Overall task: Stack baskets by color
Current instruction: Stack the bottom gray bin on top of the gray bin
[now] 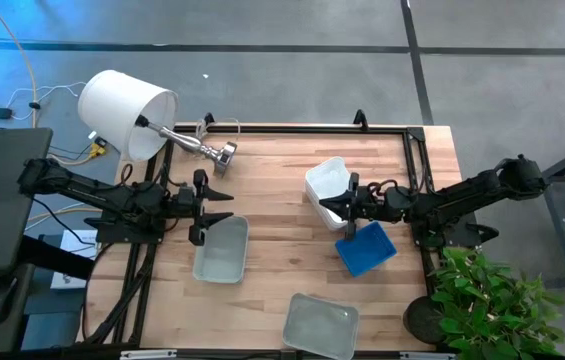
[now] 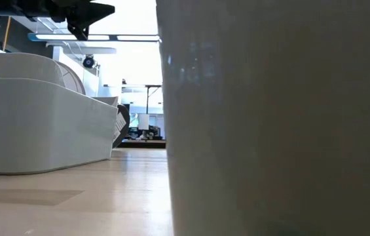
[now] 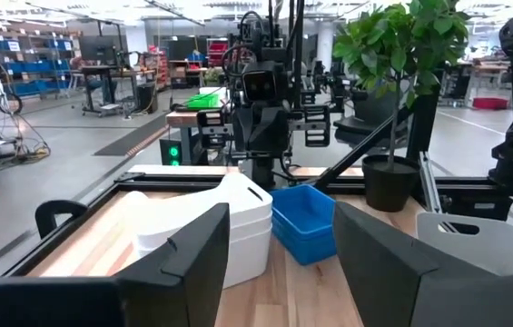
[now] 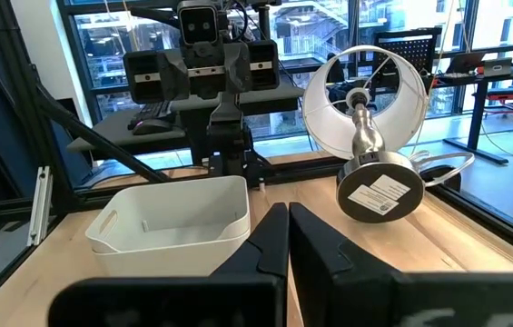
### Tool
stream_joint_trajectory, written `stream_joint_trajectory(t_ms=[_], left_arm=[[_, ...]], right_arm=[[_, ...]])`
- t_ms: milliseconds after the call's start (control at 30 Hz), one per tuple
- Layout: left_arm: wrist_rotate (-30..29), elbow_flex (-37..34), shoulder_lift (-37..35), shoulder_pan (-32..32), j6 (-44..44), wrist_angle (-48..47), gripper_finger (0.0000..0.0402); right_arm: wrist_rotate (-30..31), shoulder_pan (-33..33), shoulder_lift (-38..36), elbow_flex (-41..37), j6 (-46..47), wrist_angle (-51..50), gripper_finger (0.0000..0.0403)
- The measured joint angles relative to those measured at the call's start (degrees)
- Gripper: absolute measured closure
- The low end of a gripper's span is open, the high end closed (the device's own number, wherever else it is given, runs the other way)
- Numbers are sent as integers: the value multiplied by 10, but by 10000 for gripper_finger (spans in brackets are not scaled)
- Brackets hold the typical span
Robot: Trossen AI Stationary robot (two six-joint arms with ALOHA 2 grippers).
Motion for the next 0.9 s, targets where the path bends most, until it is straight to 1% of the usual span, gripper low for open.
stream_joint_trajectory(t_ms=[767, 900], left_arm=[[0, 0, 0, 0, 0, 0, 218], [0, 0, 0, 0, 0, 0, 218]], right_arm=[[1, 0, 0, 0, 0, -10, 403], [0, 2, 0, 2, 39, -11, 402]])
